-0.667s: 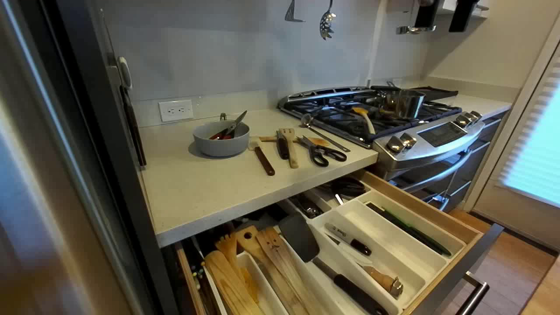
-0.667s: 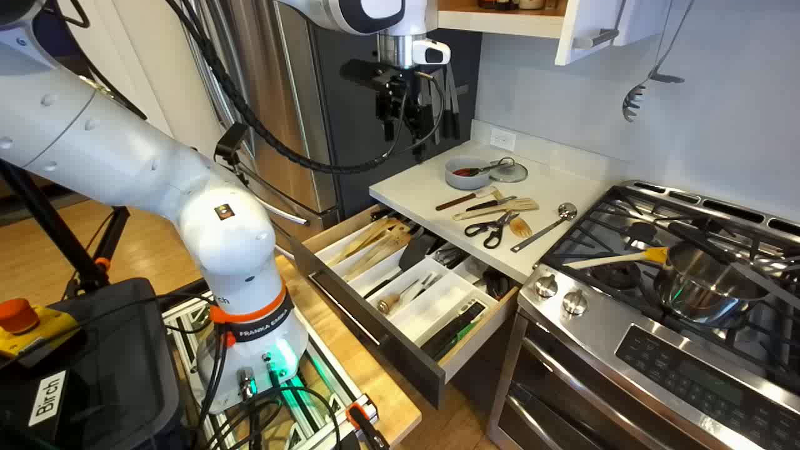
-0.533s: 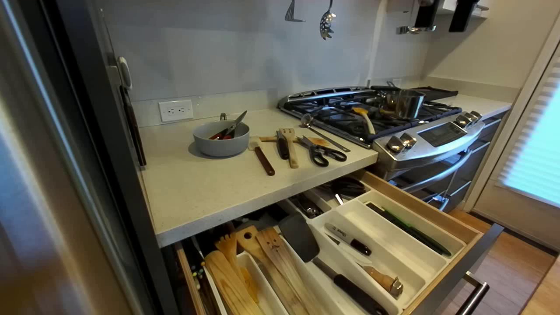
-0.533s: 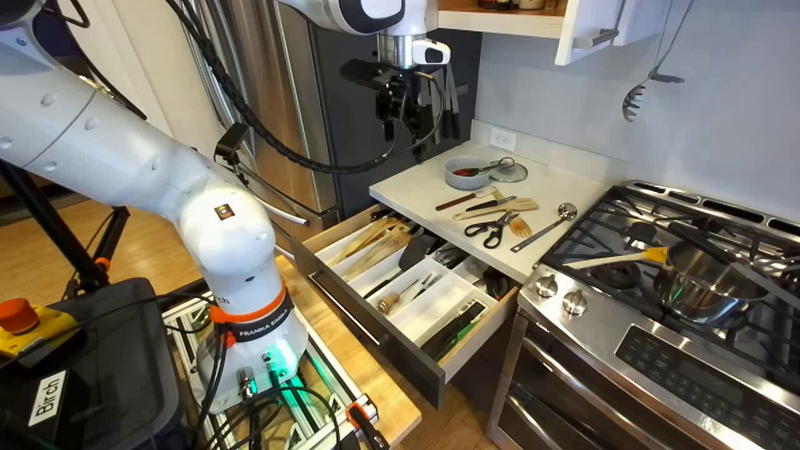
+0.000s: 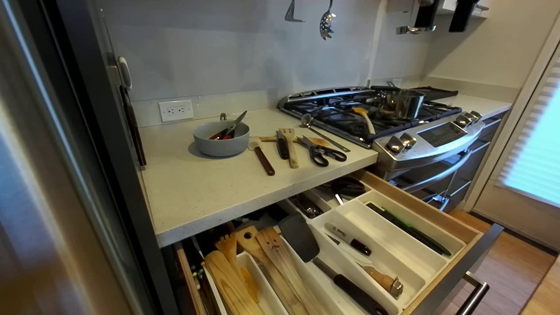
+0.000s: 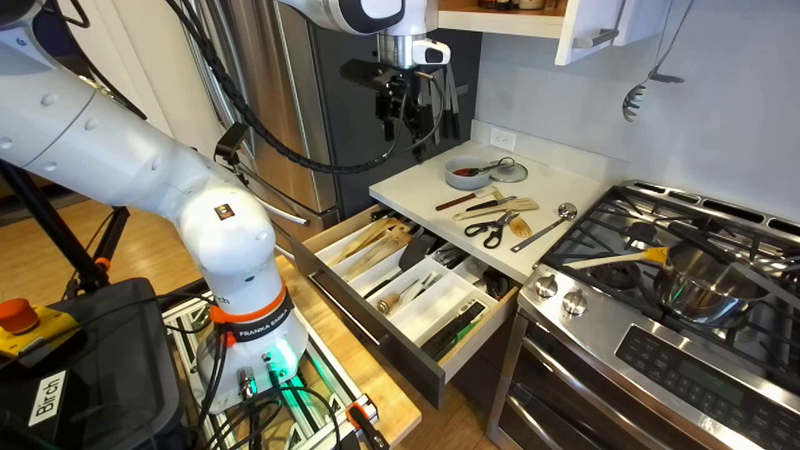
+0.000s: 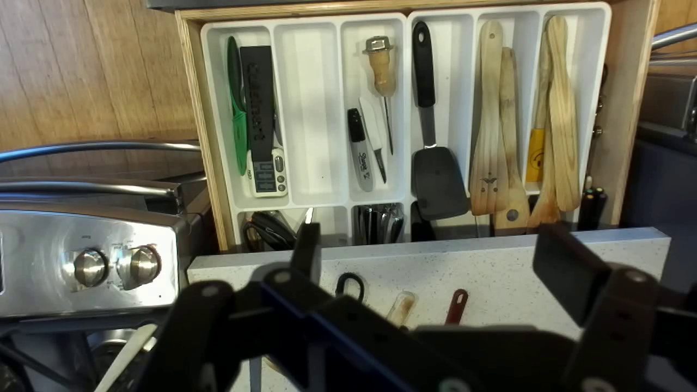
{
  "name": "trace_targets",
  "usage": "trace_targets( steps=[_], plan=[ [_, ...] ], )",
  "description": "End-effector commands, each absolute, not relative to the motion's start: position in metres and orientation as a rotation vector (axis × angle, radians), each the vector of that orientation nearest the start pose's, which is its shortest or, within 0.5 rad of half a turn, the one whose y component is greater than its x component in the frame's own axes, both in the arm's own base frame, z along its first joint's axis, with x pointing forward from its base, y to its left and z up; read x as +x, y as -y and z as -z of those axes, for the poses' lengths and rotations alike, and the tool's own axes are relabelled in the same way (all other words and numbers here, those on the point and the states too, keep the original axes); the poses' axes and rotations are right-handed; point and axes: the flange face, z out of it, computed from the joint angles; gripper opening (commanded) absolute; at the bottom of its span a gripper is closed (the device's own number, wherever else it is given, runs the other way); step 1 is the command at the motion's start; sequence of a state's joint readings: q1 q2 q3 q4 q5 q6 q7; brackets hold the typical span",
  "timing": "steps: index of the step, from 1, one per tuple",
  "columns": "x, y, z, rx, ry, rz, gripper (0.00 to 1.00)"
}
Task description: Remove the scissors from the countertop and put it in the second last right compartment of the opened drawer
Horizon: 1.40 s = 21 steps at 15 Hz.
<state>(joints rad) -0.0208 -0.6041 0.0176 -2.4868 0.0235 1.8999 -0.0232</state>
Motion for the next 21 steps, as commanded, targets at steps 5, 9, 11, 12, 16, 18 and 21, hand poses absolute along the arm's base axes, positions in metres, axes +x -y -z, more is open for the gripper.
trace_targets(
  steps=[5,9,11,12,16,18,21],
  plan=[
    [0.369,-0.001,-0.496,-3.13,0.015,0.026,1.0],
    [0.369,-0.001,-0.496,-3.13,0.015,0.026,1.0],
    [0.369,-0.001,-0.496,-3.13,0.015,0.026,1.0],
    [0.369,-0.001,-0.496,-3.13,0.015,0.026,1.0],
    [0.391,0.004,-0.502,-3.122,-0.002,0.231,1.0],
    [0.41,0.005,-0.502,-3.108,0.031,0.293,1.0],
    [0.442,0.015,-0.482,-3.078,0.01,0.233,1.0]
  ],
)
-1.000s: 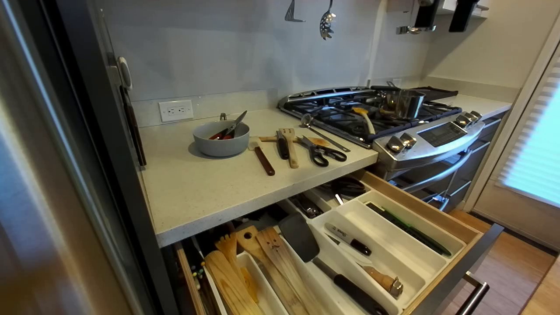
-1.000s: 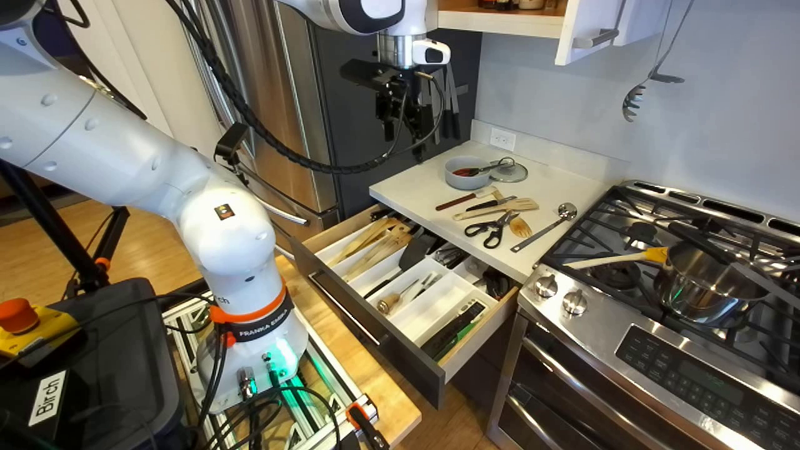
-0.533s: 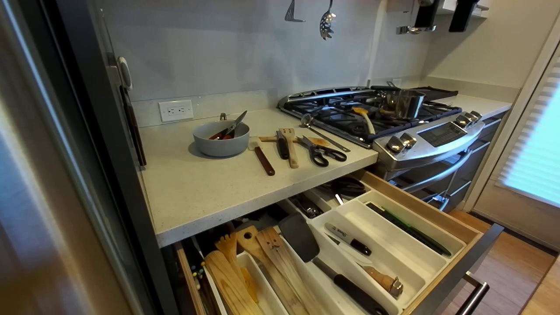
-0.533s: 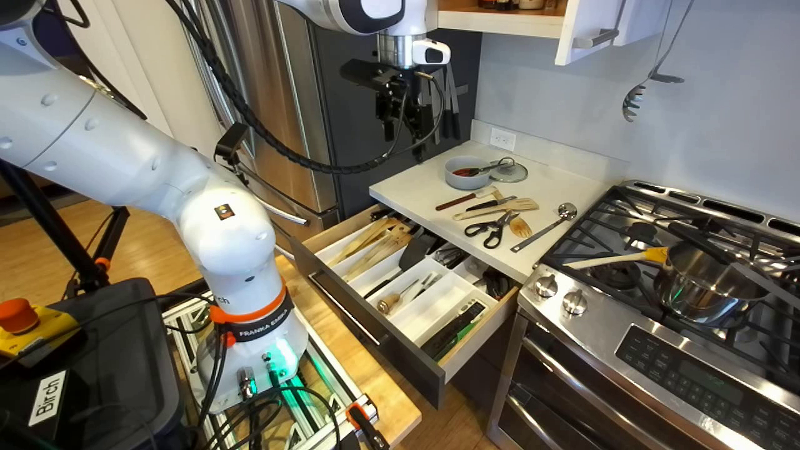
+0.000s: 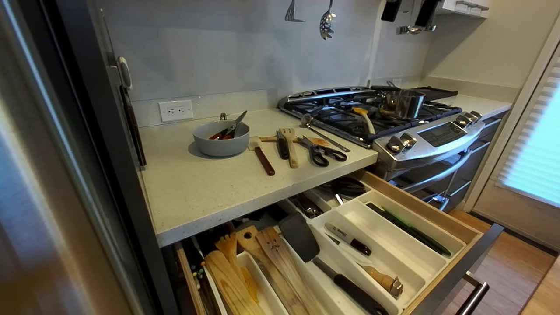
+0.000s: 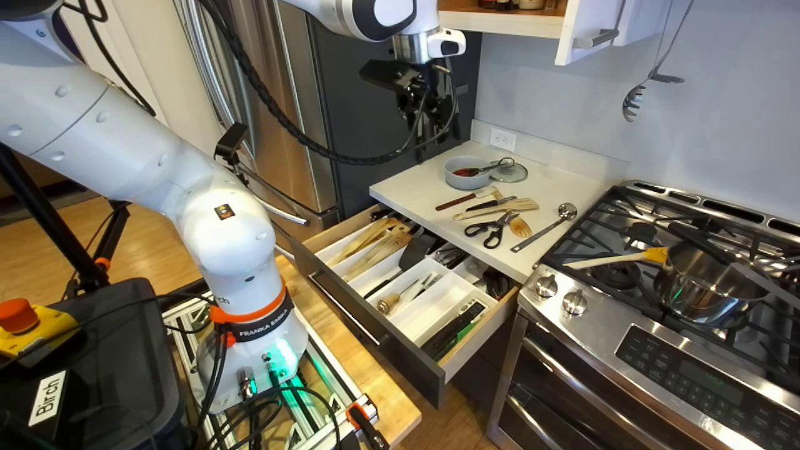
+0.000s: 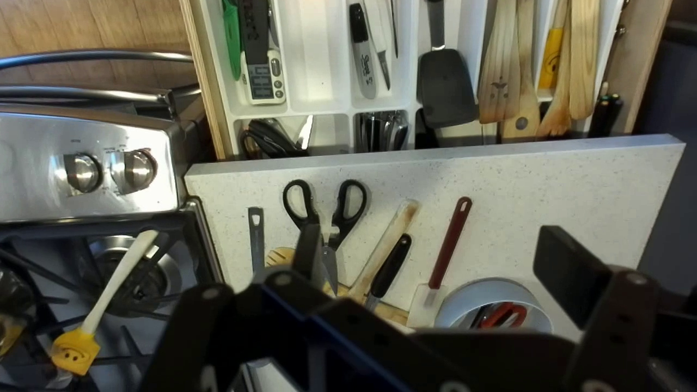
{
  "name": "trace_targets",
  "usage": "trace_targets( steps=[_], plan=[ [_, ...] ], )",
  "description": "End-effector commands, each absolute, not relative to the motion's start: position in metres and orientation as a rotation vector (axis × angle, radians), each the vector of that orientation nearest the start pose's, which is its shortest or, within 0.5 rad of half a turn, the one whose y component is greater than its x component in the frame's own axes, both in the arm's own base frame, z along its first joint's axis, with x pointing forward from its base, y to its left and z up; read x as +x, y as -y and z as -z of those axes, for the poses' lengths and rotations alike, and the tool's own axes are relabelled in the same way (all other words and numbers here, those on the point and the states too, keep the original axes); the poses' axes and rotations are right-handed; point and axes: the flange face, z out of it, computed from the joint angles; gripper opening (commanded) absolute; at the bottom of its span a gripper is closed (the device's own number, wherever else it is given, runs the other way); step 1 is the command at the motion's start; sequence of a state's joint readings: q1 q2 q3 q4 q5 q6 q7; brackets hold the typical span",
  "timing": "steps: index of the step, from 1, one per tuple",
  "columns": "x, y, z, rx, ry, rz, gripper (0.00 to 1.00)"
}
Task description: Remove the scissors from the countertop and put it in the second last right compartment of the opened drawer
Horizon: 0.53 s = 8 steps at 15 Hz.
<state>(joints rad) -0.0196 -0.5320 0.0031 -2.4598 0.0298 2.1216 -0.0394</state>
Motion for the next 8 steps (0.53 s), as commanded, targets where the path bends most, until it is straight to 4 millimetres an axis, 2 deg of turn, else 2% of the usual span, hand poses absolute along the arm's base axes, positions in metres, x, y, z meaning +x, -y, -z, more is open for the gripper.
trace_targets(
  steps=[1,4,7,8],
  plan=[
    [0.452,0.021,-0.47,-3.076,-0.009,0.189,1.0],
    [0.472,0.036,-0.422,-3.054,-0.084,-0.002,1.0],
    [0.476,0.044,-0.366,-3.054,-0.153,-0.19,1.0],
    [0.476,0.047,-0.355,-3.042,-0.157,-0.235,1.0]
  ],
)
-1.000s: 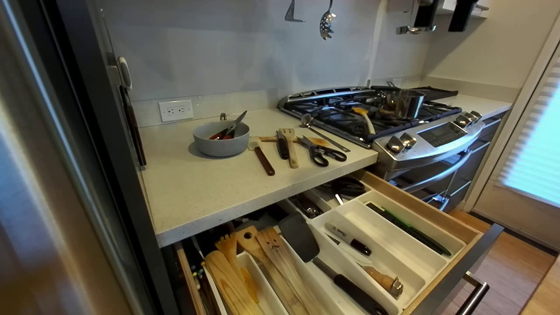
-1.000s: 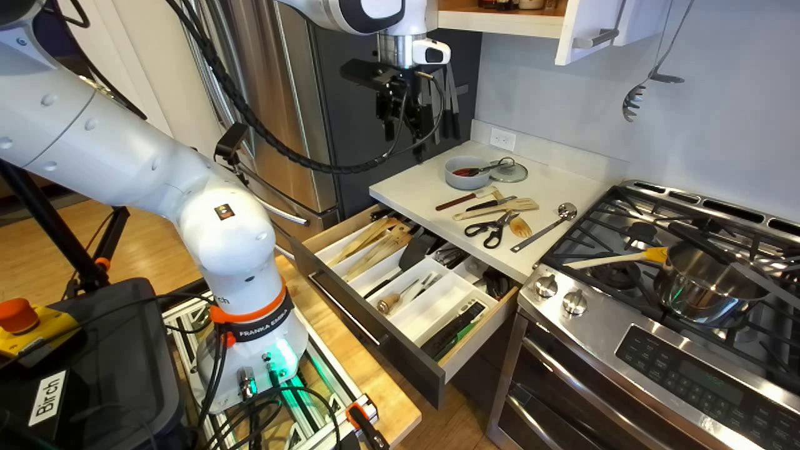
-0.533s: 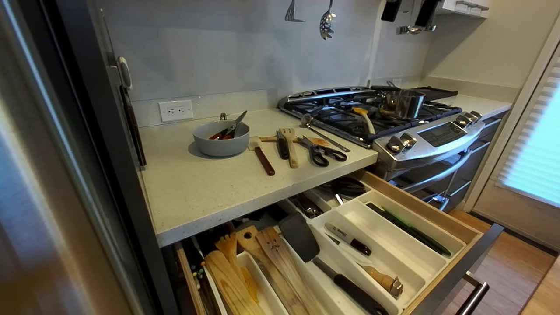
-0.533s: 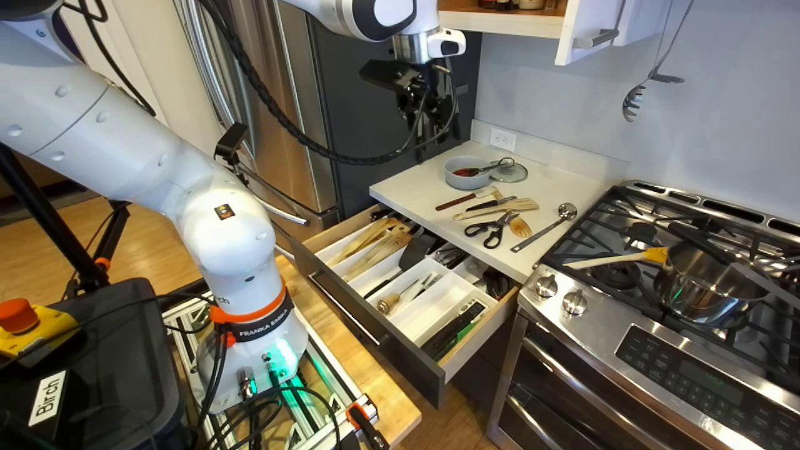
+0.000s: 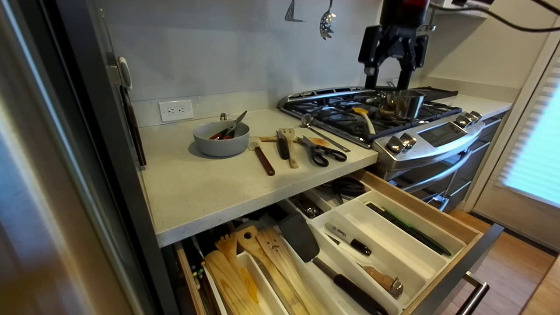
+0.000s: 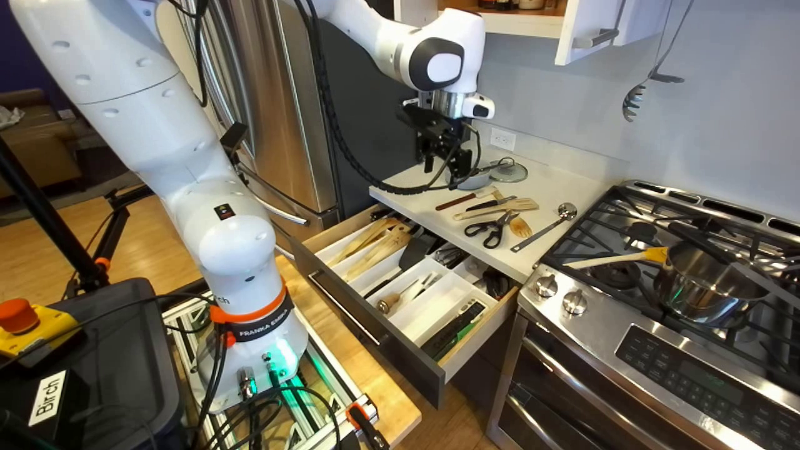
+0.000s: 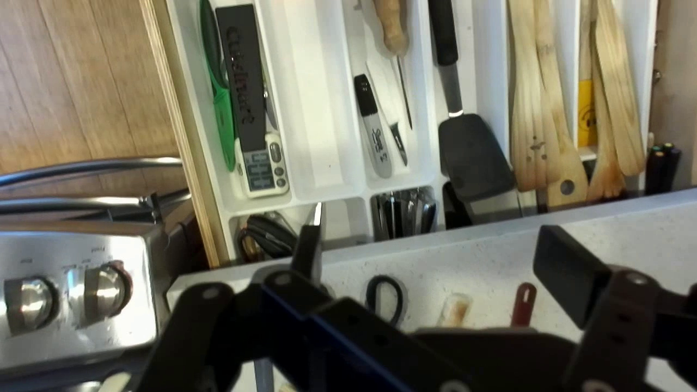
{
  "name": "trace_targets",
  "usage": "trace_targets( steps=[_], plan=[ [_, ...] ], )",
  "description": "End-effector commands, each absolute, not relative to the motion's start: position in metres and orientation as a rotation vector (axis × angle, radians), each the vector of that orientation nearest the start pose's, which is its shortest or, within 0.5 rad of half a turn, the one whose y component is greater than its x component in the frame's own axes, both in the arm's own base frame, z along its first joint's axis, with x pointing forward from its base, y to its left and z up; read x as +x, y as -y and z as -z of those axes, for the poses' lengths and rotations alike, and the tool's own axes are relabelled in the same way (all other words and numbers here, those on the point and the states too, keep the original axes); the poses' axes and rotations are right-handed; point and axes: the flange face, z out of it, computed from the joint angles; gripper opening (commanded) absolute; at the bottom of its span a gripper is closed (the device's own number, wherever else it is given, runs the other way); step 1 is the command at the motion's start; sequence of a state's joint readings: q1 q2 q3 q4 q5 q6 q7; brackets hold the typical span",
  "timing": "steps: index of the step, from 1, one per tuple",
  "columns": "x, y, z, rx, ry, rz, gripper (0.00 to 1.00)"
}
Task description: Remove the scissors from the countertop and put it in the second last right compartment of the opened drawer
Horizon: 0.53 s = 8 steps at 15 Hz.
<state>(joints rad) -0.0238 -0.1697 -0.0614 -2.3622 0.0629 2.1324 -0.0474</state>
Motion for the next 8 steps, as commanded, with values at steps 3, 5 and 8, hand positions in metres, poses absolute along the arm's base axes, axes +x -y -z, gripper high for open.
trace_targets(
  steps=[3,5,8],
  plan=[
    [0.473,0.044,-0.352,-3.063,-0.136,-0.211,1.0],
    [0.476,0.045,-0.349,-3.061,-0.141,-0.219,1.0],
    [0.511,0.05,-0.339,-3.136,0.1,-0.103,1.0]
  ],
)
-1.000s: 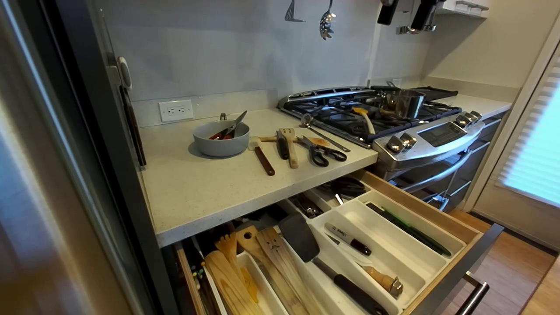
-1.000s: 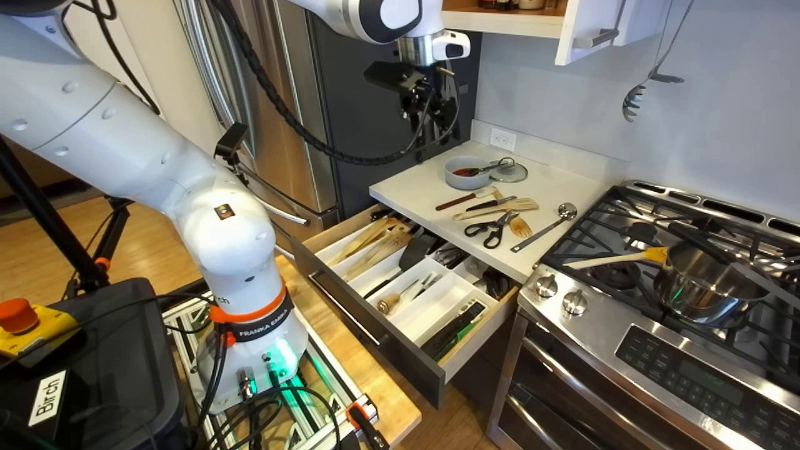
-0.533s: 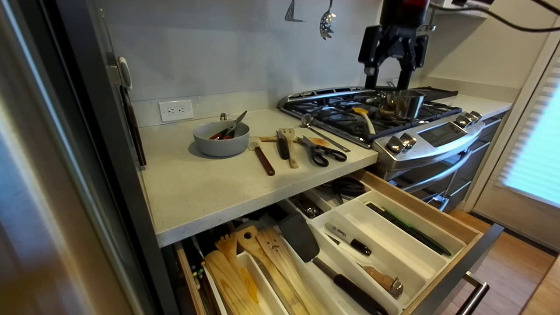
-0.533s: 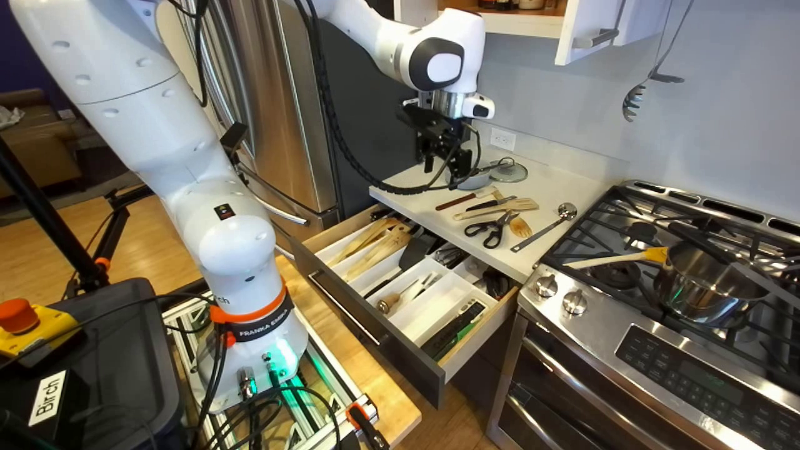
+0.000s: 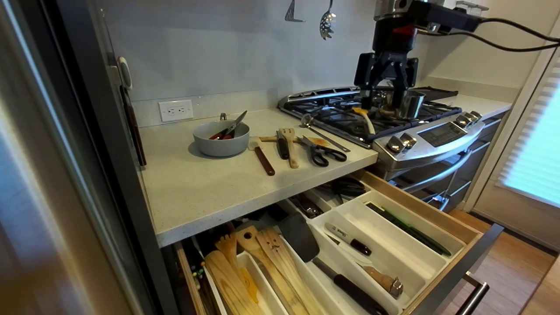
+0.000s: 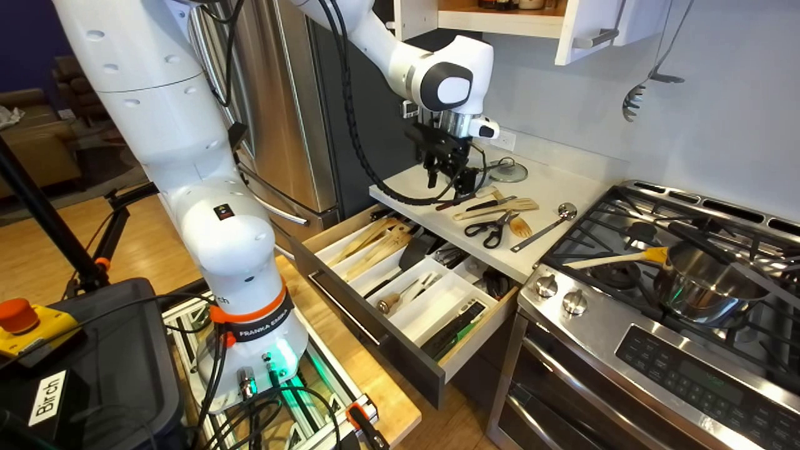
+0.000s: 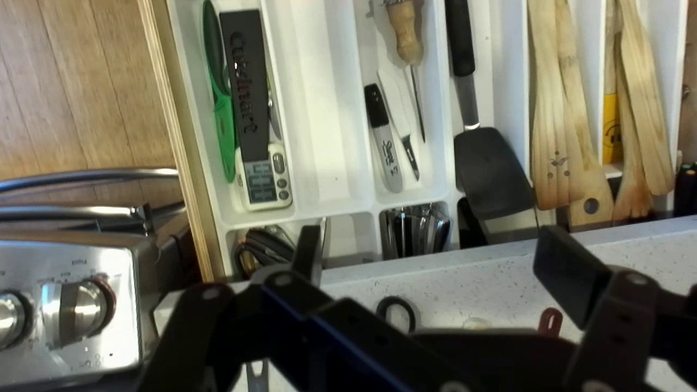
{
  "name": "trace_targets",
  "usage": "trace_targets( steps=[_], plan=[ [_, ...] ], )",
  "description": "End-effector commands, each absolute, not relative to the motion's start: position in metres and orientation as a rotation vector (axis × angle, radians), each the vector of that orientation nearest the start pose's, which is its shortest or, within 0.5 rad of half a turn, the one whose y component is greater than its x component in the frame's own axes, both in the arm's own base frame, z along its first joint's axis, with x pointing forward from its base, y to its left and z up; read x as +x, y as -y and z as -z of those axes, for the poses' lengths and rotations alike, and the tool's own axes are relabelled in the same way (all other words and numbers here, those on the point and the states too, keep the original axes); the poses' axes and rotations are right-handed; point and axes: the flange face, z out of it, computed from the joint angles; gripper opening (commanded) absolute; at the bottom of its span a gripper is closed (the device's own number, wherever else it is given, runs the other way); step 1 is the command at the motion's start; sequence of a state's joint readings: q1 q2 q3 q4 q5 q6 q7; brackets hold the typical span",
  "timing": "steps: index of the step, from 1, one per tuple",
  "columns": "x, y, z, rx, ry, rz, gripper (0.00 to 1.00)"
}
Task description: Remove the scissors from the countertop and put it in the second last right compartment of the opened drawer
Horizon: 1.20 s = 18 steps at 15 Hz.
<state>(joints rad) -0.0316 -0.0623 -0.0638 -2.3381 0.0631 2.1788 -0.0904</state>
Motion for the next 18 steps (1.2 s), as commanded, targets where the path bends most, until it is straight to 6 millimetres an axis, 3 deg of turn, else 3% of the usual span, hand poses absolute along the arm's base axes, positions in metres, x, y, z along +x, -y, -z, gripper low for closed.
trace_targets(
  steps=[1,5,8,9,11,14,18],
  plan=[
    [0.522,0.053,-0.333,-3.153,0.163,-0.098,1.0],
    [0.562,0.076,-0.304,-3.168,0.359,-0.146,1.0],
    [0.589,0.085,-0.278,-3.087,0.392,-0.121,1.0],
    [0.568,0.077,-0.297,-3.13,0.36,-0.138,1.0],
    [0.581,0.083,-0.281,-3.108,0.376,-0.146,1.0],
    [0.587,0.083,-0.277,-3.103,0.382,-0.145,1.0],
    [0.59,0.08,-0.236,-3.107,0.441,-0.076,1.0]
  ],
)
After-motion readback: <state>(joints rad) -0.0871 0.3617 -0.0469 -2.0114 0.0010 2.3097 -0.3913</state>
